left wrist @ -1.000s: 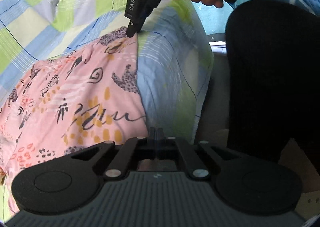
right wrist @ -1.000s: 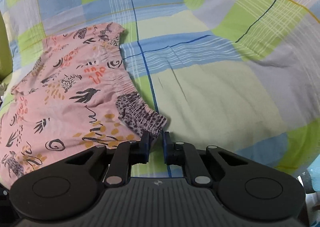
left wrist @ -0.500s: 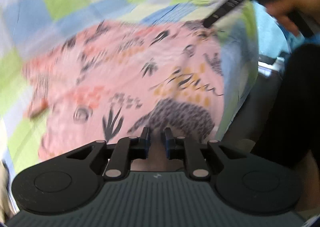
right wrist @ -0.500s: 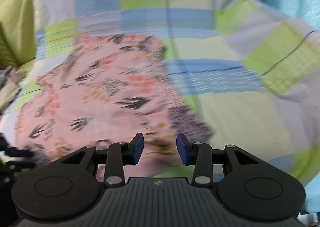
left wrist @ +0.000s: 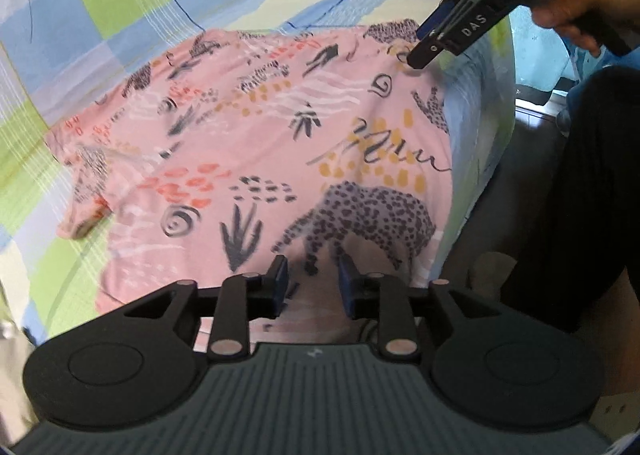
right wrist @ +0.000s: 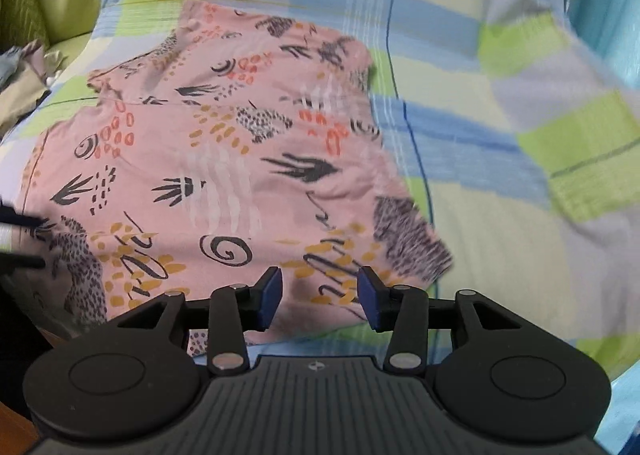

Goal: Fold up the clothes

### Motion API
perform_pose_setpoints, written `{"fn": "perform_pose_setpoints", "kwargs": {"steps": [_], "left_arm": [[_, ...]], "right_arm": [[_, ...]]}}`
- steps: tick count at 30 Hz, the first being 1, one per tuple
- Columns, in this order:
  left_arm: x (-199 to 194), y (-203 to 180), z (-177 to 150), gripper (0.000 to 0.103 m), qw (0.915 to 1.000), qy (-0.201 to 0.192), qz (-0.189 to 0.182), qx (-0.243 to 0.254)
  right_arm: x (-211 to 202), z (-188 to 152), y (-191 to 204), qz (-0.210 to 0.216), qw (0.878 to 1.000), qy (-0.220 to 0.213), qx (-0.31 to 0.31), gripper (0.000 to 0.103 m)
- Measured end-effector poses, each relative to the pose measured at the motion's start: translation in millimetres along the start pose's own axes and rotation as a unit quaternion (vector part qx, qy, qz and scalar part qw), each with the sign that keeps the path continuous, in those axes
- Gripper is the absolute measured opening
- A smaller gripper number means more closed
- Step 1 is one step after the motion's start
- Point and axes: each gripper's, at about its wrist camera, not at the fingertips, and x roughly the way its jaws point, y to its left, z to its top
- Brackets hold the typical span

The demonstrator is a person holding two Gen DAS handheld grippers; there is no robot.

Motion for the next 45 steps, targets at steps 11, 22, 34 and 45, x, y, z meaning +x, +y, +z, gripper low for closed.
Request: {"fn": "perform_pose_setpoints", "kwargs": {"steps": [11, 22, 34, 45], "left_arm": [[-19.6, 22.3, 2.9, 0.038, 0.9991, -0.019, 0.037, 0.001], [-23.3, 34.0, -9.5, 0.042, 0.9986, -0.017, 0.049, -0.005], [-20.6, 53.6, -4.2, 0.045, 0.9978, -0.014, 0.063, 0.014], [-9.0, 109.8, 15.2, 0.049, 0.9969, -0.011, 0.077, 0.012]], "right_arm": [[-23.4, 18.2, 4.4, -0.018, 0.999, -0.018, -0.026, 0.050], [-28.2, 24.8, 9.3, -0.030, 0.998, -0.018, -0.051, 0.053], [-22.5, 34.3, 13.5, -0.043, 0.995, -0.016, -0.087, 0.054], [2.7, 57.4, 11.2, -0.034, 0.993, -0.012, -0.114, 0.054]]}}
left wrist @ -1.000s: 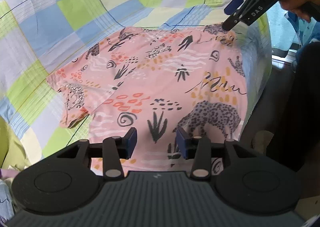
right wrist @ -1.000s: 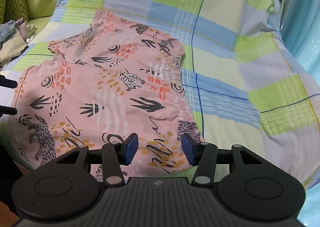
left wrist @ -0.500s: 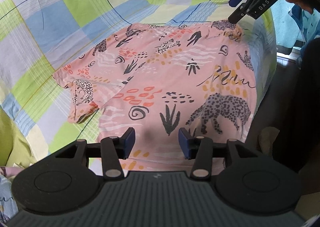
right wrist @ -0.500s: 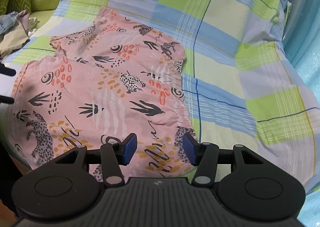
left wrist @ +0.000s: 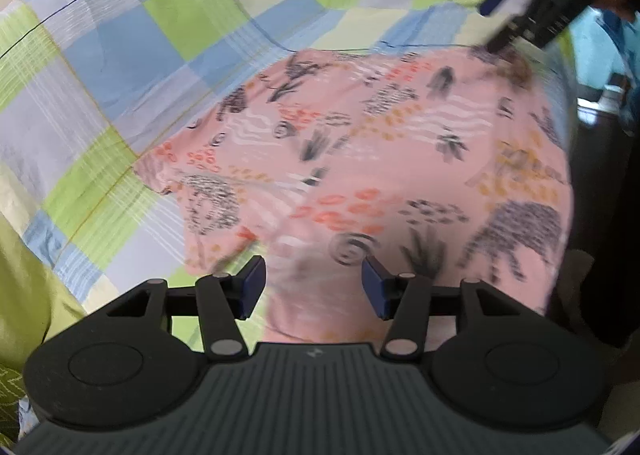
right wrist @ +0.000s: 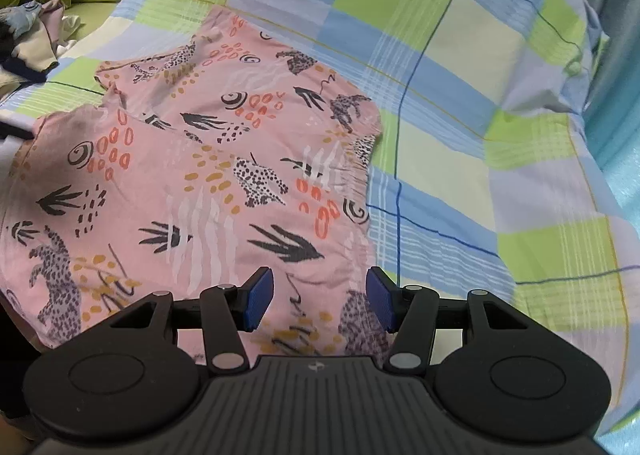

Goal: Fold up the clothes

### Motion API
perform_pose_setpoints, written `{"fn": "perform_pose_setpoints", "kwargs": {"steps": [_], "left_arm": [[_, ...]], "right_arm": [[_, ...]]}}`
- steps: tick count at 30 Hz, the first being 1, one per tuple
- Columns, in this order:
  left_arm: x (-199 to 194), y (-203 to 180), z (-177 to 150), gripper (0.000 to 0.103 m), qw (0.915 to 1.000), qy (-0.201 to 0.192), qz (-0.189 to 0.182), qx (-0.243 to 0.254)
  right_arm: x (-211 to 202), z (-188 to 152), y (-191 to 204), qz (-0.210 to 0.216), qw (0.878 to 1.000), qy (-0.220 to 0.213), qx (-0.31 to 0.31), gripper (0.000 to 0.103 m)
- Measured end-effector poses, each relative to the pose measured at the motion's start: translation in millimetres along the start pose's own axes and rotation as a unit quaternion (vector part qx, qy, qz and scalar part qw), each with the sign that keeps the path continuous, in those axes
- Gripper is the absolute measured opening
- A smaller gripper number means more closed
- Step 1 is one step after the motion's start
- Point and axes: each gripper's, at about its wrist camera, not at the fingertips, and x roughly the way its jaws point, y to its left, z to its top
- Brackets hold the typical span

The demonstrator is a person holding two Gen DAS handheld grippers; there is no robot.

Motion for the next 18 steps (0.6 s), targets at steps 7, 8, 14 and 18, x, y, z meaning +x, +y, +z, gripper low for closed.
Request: {"fn": "perform_pose_setpoints", "kwargs": {"steps": [7, 8, 14, 18], "left_arm": [[40.1, 72.1, 28.5, 0.054, 0.9993, 0.005, 0.037, 0.009], [49.3, 83.3, 34.5, 0.055, 0.9988, 0.005, 0.045, 0.018], [115.6, 117.9, 63.6, 0.058, 0.9817, 0.016, 0.101, 0.161], [162.5, 139.0, 74.4, 0.058, 0.9715, 0.021, 0.107, 0.210]], "right_arm": [[28.2, 33.9, -23.3, 0.010, 1.000, -0.016, -0.004, 0.054], [32.9, 40.0, -26.1, 0.009, 1.000, -0.021, -0.009, 0.054], [71.5, 86.3, -41.6, -0.011, 0.994, -0.069, -0.086, 0.054], [106.0, 115.4, -51.8, -0.014, 0.986, -0.096, -0.138, 0.054]]}}
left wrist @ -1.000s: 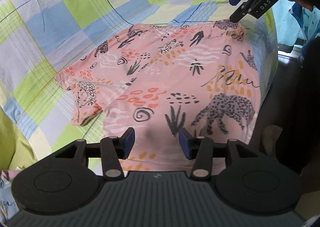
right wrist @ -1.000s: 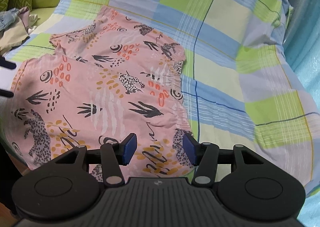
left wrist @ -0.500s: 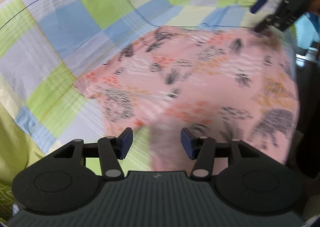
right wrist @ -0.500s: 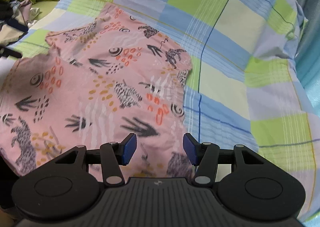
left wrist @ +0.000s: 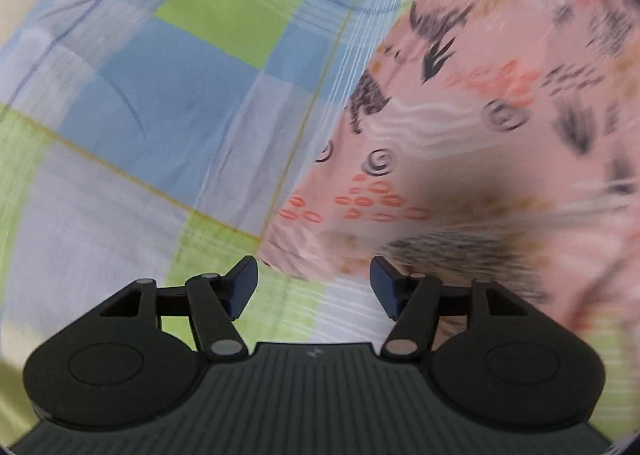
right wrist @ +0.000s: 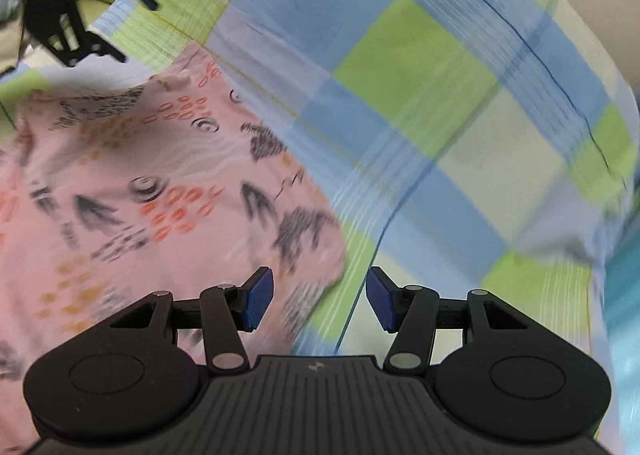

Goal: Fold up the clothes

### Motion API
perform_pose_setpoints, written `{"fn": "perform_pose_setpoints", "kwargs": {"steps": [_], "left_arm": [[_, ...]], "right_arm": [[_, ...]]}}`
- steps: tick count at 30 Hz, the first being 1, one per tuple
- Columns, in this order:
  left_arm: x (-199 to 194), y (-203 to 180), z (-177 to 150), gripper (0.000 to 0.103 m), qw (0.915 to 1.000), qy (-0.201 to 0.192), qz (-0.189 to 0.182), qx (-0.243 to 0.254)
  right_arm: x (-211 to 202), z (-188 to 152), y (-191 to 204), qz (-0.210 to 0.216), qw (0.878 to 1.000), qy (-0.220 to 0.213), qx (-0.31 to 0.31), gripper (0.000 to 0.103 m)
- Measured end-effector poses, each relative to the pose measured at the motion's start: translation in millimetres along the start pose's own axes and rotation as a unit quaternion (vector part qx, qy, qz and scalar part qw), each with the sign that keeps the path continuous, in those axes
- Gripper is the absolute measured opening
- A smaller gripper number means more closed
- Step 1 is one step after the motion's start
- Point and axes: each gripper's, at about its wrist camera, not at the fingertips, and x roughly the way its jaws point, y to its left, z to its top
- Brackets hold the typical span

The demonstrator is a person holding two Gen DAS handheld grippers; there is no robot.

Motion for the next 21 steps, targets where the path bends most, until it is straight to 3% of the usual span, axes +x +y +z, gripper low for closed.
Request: {"fn": "perform_pose_setpoints", "kwargs": {"steps": [8, 13, 18, 21], "left_arm": [[61.1, 20.8, -2.9, 0.042, 0.9991, -0.025, -0.003, 0.035], [83.7, 22.1, -12.3, 0.036, 0.9978, -0.007, 0.003, 0.066], [94.3, 33.9, -20.3, 0.033, 0.9996, -0.006, -0.010, 0.026], [95.2, 45.2, -18.8, 0.022, 0.9995, -0.009, -0.029, -0.011]], "right_arm": [[69.7, 13.5, -30.9, 0.031, 0.999, -0.015, 0.025, 0.054], [92.3, 14.2, -33.7, 0.037, 0.999, -0.012, 0.019, 0.054], [98.0, 13.8, -30.6, 0.037, 0.999, -0.014, 0.020, 0.054], [98.6, 10.8, -35.5, 0.036, 0.999, -0.014, 0.032, 0.054]]}}
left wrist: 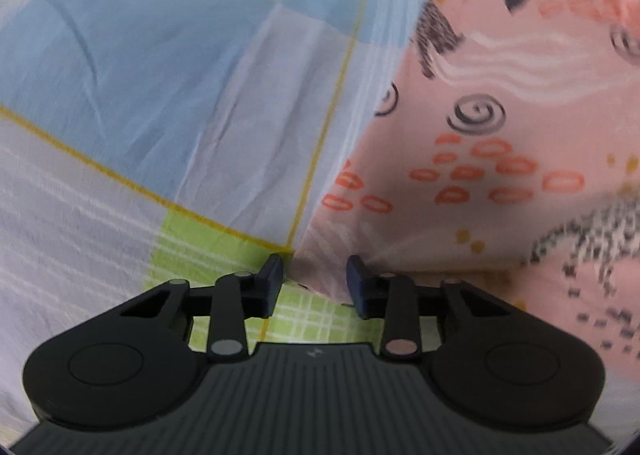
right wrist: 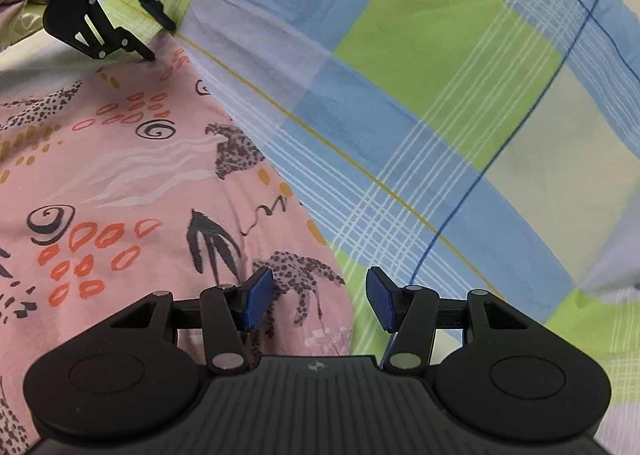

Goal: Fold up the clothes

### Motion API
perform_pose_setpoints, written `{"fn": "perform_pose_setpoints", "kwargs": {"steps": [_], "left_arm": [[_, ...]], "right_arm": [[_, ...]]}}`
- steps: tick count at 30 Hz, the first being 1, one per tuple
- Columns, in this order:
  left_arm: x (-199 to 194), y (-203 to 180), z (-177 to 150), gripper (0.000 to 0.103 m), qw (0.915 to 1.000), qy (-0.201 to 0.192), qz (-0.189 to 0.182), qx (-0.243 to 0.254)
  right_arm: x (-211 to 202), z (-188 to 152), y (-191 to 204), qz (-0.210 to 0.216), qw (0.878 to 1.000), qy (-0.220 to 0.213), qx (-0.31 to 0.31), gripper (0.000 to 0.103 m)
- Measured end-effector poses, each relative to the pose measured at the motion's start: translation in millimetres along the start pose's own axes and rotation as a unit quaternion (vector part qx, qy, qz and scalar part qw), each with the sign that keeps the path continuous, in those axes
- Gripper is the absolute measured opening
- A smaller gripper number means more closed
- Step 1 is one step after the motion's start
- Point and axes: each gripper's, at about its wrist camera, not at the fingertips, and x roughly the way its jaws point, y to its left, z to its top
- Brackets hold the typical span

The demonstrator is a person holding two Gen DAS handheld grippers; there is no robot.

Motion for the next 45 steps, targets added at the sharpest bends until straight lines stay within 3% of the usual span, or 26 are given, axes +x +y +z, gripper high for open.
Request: {"fn": "perform_pose_setpoints", "kwargs": {"steps": [4, 9, 17, 20, 22, 26, 30, 33, 39, 45], "left_arm": [[-1.1, 3.1, 1.0, 0.002, 0.9999, -0.001, -0.014, 0.007], [-19.5, -2.3, 0.0, 0.001, 0.9994, -0.021, 0.010, 0.024], [-52.3, -8.4, -7.4, 0.001, 0.9986, -0.040, 0.016, 0.031], [-61.6, -10.6, -15.4, 0.001, 0.9984, -0.042, 0.017, 0.033], [-66.4, -12.5, -16.0, 0.001, 0.9983, -0.043, 0.017, 0.034], [-80.6, -8.8, -18.9, 0.001, 0.9984, -0.045, 0.019, 0.028], [-87.5, -18.3, -7.3, 0.001, 0.9985, -0.051, 0.017, 0.011], [-114.8, -21.7, -8.4, 0.001, 0.9984, -0.055, 0.017, -0.003], [-193.9, -43.9, -13.2, 0.001, 0.9969, -0.072, 0.007, -0.033], [-277.1, -90.7, -14.2, 0.001, 0.9954, -0.084, -0.021, -0.042]], "right_arm": [[-1.7, -5.6, -13.2, 0.002, 1.000, 0.002, 0.015, 0.054], [-3.9, -10.9, -31.8, 0.033, 0.998, 0.001, 0.046, 0.054], [20.7, -4.1, -37.6, 0.085, 0.994, 0.022, 0.067, 0.054], [27.8, -0.7, -37.8, 0.089, 0.993, 0.032, 0.066, 0.039], [28.3, 2.0, -34.3, 0.086, 0.994, 0.039, 0.053, 0.000], [18.6, 4.0, -22.0, 0.064, 0.997, 0.040, 0.009, 0.000], [-2.3, 5.3, -16.6, 0.032, 0.999, 0.022, -0.016, 0.000], [-29.2, 5.8, -13.5, 0.018, 1.000, 0.002, -0.026, 0.000], [-100.1, -8.5, 10.1, -0.005, 0.996, -0.022, -0.092, 0.000], [-170.3, -38.1, 42.0, -0.016, 0.991, -0.026, -0.134, 0.000]]}}
